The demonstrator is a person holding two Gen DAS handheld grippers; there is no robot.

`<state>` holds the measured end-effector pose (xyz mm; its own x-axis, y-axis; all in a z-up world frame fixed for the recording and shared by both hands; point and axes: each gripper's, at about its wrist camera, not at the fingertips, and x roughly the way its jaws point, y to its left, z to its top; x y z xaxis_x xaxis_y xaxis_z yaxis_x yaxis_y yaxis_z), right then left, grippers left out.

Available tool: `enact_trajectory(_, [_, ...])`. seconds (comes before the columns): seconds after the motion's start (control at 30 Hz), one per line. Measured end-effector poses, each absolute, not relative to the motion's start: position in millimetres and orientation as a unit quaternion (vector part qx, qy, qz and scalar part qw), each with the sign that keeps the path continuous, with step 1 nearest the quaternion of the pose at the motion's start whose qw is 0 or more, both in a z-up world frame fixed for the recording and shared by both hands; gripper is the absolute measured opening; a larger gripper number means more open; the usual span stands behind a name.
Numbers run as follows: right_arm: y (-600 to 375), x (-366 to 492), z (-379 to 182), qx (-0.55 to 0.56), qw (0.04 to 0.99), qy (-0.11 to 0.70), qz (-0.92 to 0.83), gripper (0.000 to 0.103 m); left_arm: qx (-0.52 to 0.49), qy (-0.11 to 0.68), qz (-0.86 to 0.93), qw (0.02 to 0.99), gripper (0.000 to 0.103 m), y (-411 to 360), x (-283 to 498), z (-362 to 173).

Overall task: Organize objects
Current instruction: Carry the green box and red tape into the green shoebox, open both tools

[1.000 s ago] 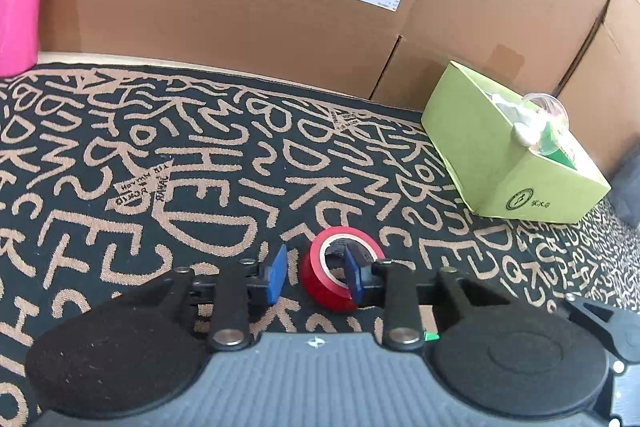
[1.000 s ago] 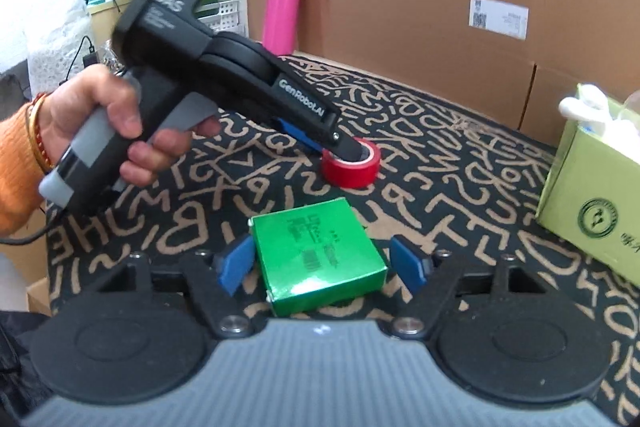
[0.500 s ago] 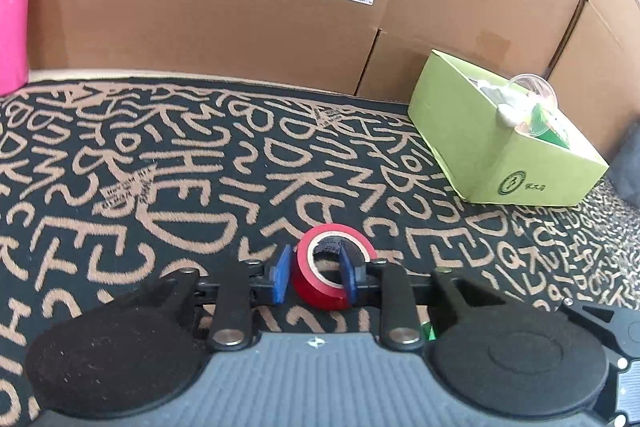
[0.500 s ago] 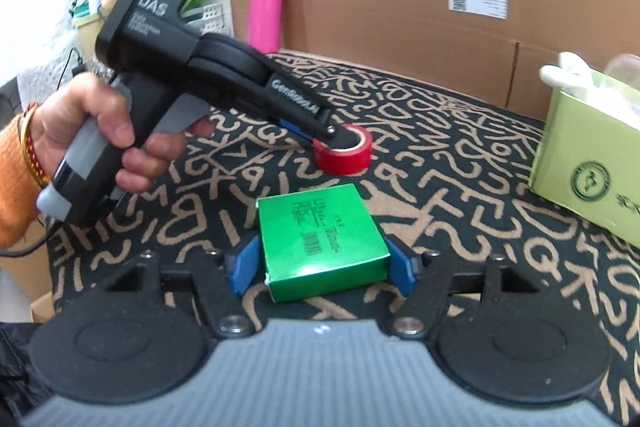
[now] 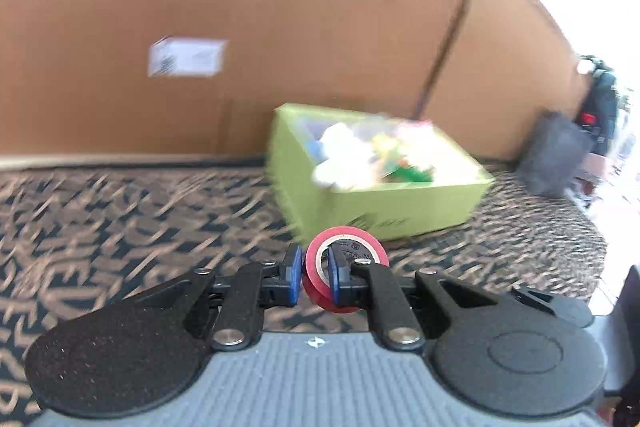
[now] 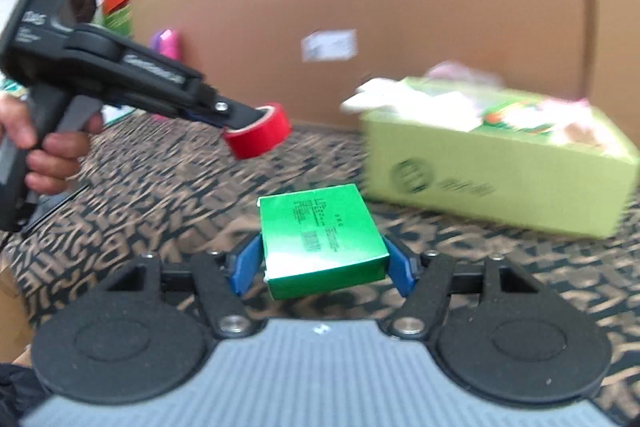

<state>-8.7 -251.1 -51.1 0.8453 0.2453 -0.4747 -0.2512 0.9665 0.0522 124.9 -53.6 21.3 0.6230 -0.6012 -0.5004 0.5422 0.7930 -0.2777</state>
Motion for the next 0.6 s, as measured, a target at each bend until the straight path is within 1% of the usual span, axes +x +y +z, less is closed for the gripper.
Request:
enact_trajectory(0.33, [-340, 4, 2, -0.004, 0.989, 0.145, -0.032, 0.065, -0.034, 0.253, -0.389, 0.885, 0.013, -171, 148, 79])
enact_trajectory(0.43, [-358, 23, 7, -0.018, 0.988, 0.134, -0.079, 0.065, -0.035, 0.249, -0.386, 0.888, 0.013, -206, 166, 85])
enact_trajectory(0.6, [-380, 64, 1, -0.028, 0.981, 0.145, -0.130, 0.065, -0.027, 0.258, -0.373, 0.891, 0.013, -257, 200, 83])
